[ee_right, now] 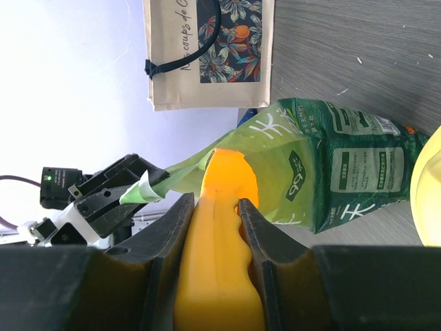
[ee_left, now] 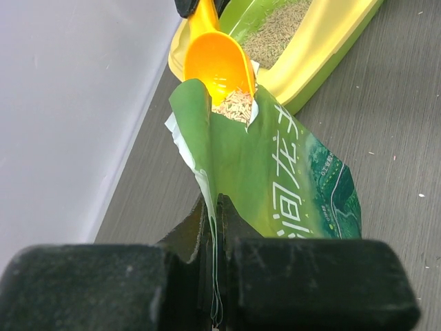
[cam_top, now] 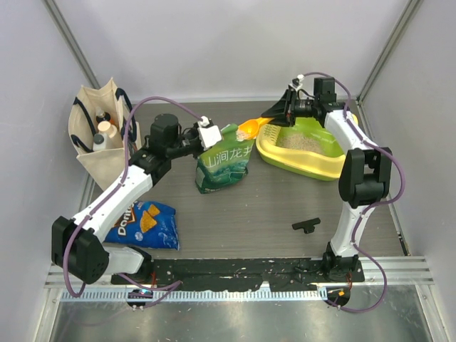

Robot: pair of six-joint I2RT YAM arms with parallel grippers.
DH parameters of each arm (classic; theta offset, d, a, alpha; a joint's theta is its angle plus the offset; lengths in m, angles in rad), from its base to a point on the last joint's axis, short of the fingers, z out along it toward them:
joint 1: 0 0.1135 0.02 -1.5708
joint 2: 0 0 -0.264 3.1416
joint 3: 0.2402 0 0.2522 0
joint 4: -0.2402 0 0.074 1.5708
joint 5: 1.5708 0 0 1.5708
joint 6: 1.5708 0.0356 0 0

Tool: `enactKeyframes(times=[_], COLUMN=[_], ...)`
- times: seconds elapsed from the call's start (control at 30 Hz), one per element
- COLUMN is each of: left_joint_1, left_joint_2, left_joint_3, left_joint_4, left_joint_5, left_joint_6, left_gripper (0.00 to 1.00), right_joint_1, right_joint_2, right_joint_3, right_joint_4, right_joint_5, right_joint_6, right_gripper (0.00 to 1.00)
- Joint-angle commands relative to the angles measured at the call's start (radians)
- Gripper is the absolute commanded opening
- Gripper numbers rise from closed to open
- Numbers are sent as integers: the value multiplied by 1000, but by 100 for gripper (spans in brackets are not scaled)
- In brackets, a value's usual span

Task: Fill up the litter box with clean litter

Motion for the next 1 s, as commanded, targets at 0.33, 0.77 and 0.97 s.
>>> enactKeyframes(times=[0.33,0.77,0.97], left_joint_1=[5,5,5], left_joint_2=[-97,-92,-98], left_joint_3=[-26,-29,-35], left_joint_4=[254,258,263], left_joint_5=[-14,-36,-43], left_joint_6=[28,45,42], left_gripper=[0,0,0], right_joint_1=[-50,-105,-113], right_joint_2=[11,28,36], right_joint_3=[-106,-120,-102], right_joint_4=[277,373,377], right_joint_5=[-73,-105,-111], right_joint_6=[181,217,226], right_gripper=[1,1,1])
